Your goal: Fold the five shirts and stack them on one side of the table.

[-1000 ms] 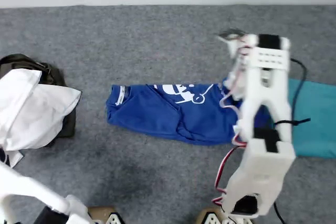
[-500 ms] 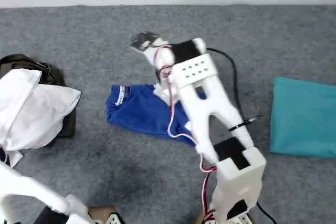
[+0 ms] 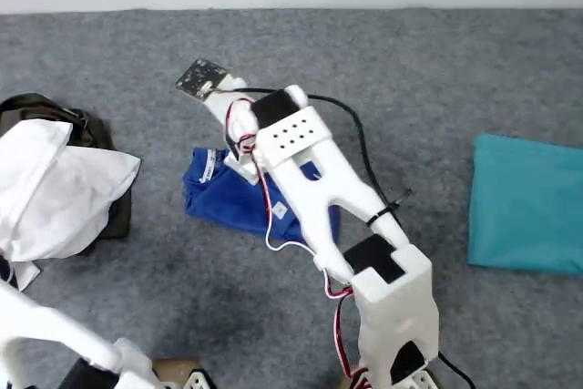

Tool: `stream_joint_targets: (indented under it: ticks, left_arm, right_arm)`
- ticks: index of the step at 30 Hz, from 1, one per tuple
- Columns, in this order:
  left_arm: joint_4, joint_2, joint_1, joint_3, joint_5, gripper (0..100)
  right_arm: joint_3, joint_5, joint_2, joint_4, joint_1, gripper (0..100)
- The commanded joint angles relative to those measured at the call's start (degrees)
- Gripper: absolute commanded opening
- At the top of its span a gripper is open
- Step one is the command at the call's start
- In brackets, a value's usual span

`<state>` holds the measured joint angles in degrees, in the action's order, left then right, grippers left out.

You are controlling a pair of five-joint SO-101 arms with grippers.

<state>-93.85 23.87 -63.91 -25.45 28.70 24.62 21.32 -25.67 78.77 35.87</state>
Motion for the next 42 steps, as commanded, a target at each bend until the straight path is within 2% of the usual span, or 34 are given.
stream_joint_targets:
  ticks: [1,6,11,13,17,21,23,28,32,36,42]
  left_arm:
    - [-0.09,2.46,0.44,2.15,-0.62,2]
    - [0.00,2.46,0.44,2.15,-0.62,2]
    - [0.00,2.46,0.44,2.15,-0.62,2]
    - [0.00,2.46,0.44,2.15,-0.62,2]
    - [0.00,2.46,0.44,2.15,-0.62,2]
    - [0.00,2.46,0.44,2.15,-0.62,2]
    - [0.00,2.46,0.44,2.15,-0.62,2]
    - [0.00,2.46,0.53,2.33,-0.62,2]
    - [0.00,2.46,0.53,2.24,-0.62,2]
    - [0.00,2.46,0.53,2.24,-0.62,2]
    - [0.44,2.37,0.53,2.15,-0.62,2]
  right_arm:
    - [0.62,-0.18,-0.57,-3.03,1.45,1.0]
    - [5.45,-0.18,-4.79,-4.70,3.56,2.4]
    - [16.53,-0.53,-9.98,-0.40,5.14,20.3]
    - [21.89,-0.53,-11.38,3.82,5.76,22.1]
    - [31.47,-0.18,-13.32,12.35,4.26,15.3]
    - [37.27,1.93,-15.52,22.29,0.13,1.4]
    - [37.19,4.40,-16.04,24.40,-2.59,1.5]
    - [32.62,5.19,-15.25,24.13,-9.54,0.9]
    - [27.43,6.24,-15.43,24.13,-11.38,0.9]
    - [23.56,6.07,-17.19,23.60,-7.78,0.9]
    - [26.46,5.89,-23.52,23.52,7.69,0.9]
